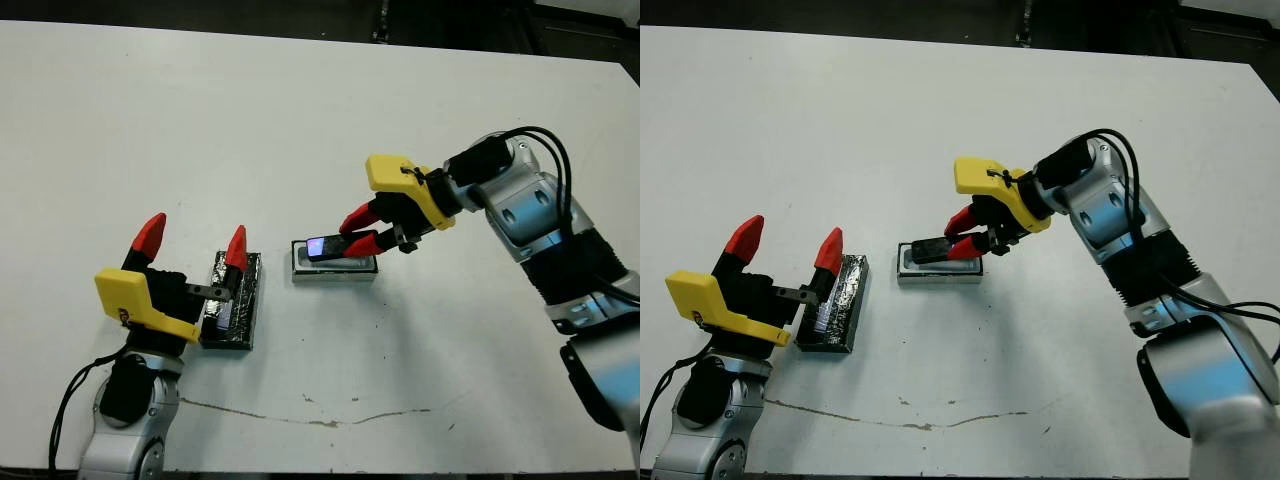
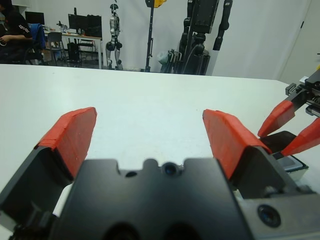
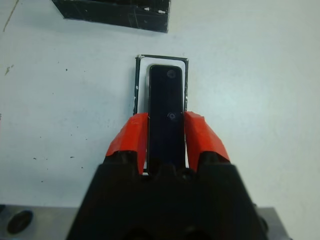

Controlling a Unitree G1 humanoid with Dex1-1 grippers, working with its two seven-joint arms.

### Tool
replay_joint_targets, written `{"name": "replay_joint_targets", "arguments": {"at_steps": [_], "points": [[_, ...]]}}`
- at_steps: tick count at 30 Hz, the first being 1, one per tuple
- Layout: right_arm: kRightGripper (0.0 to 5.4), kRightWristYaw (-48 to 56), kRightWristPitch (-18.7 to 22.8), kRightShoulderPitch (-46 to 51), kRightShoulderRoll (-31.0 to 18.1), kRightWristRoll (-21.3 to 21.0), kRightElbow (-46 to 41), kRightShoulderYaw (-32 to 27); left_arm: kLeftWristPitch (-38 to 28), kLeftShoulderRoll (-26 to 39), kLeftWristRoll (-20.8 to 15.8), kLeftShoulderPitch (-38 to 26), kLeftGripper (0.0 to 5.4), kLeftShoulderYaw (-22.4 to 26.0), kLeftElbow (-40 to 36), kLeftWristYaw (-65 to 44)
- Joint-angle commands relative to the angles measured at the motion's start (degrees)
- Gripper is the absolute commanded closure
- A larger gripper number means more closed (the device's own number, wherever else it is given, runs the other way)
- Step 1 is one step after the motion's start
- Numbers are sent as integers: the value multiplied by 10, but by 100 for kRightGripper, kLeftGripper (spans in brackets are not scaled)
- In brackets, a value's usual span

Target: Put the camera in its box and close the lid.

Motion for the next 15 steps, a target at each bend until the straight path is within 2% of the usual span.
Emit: {"name": "replay_joint_targets", "arguments": {"at_steps": [1, 8, 15], "points": [[369, -4, -5, 6, 2, -6, 5, 3, -1, 2, 4, 9, 0, -2, 6, 0], [369, -5, 8, 4, 9, -14, 8, 10, 1, 0, 3, 12, 0, -4, 3, 1], [369, -6, -28, 5, 19, -22, 29, 12, -4, 1, 6, 13, 0, -4, 5, 1]]}}
